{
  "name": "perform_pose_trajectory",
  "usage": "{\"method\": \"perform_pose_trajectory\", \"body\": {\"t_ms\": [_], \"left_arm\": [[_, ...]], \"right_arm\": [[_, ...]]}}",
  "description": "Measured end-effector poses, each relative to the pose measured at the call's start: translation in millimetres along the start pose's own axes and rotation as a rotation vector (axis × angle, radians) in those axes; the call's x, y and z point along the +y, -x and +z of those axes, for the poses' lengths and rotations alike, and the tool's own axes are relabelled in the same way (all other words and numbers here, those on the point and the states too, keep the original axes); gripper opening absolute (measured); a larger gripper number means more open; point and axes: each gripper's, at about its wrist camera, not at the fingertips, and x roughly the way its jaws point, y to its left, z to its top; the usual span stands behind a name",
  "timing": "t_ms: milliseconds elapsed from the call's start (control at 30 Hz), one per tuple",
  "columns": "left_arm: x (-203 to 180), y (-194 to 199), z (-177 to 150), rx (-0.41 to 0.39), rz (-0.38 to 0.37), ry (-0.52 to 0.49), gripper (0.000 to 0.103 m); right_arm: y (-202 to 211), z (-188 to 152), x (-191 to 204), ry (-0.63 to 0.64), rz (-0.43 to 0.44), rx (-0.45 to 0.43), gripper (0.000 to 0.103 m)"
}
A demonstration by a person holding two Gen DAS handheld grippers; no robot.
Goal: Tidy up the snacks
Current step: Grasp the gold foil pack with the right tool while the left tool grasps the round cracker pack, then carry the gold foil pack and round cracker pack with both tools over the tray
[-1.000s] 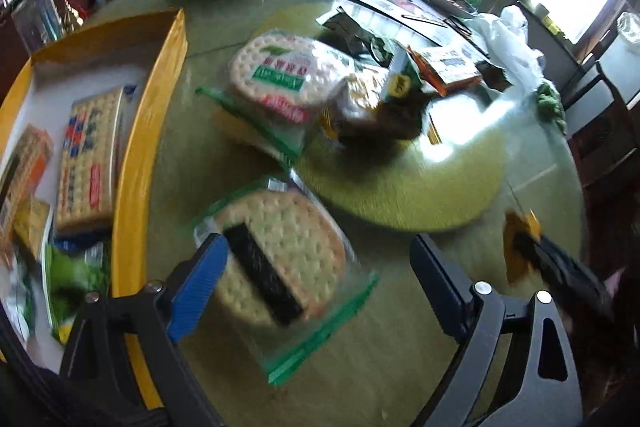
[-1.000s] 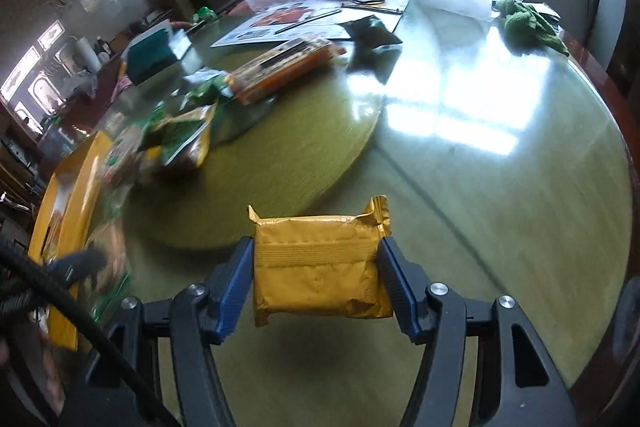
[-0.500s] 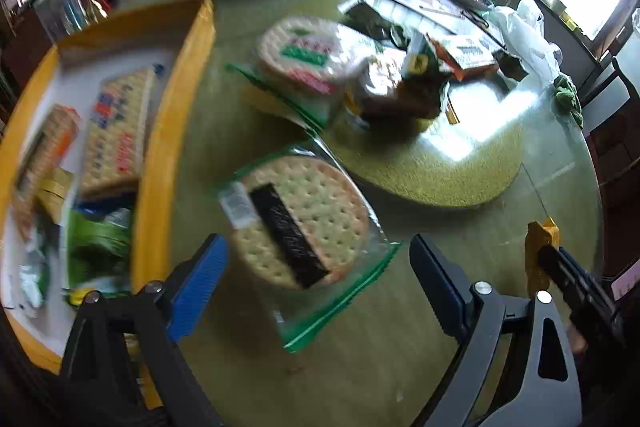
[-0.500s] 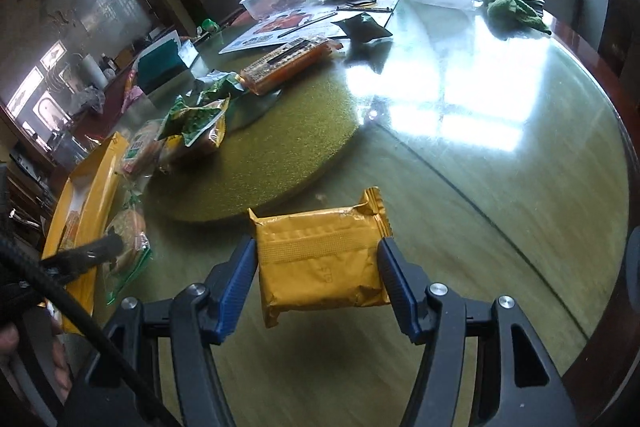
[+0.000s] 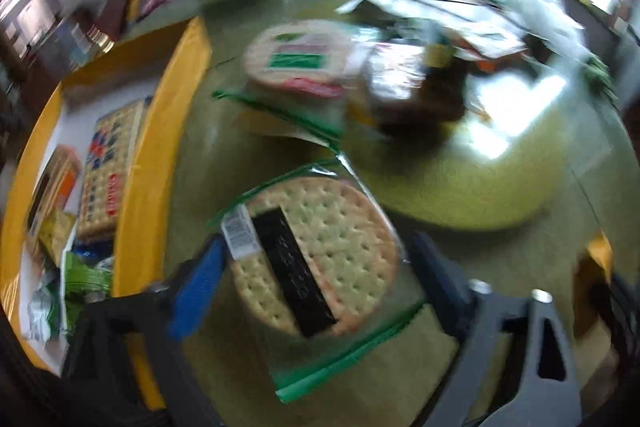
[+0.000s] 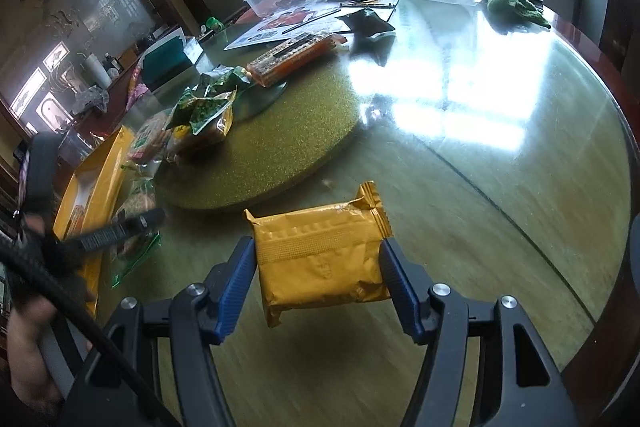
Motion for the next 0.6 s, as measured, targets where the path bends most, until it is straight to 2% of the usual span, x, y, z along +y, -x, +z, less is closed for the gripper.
{"method": "perform_pose_trajectory", "body": {"t_ms": [100, 200, 233, 367, 500, 600], "left_arm": [[-7, 13, -17, -0.05, -0.03, -0.069, 0.078], [-11, 23, -34, -0.076, -0.107, -0.136, 0.077], [-11, 28, -43, -0.085, -0.155, -0.162, 0.077], [-15, 39, -62, -0.098, -0.164, -0.241, 0.079], [-7, 36, -60, -0.065, -0.186, -0.184, 0.087], [-5, 34, -56, -0.07, -0.197, -0.159, 0.088]], "right_arm": [[-1, 1, 0, 0.005, 0.005, 0.008, 0.065], [1, 1, -2, -0.015, 0.019, 0.016, 0.066], [2, 1, -3, -0.02, 0.03, 0.017, 0.067], [-1, 0, -1, -0.021, 0.03, 0.029, 0.074], [-7, 6, 8, -0.02, -0.01, 0.035, 0.075], [-11, 9, 11, -0.035, -0.031, 0.037, 0.076]]}}
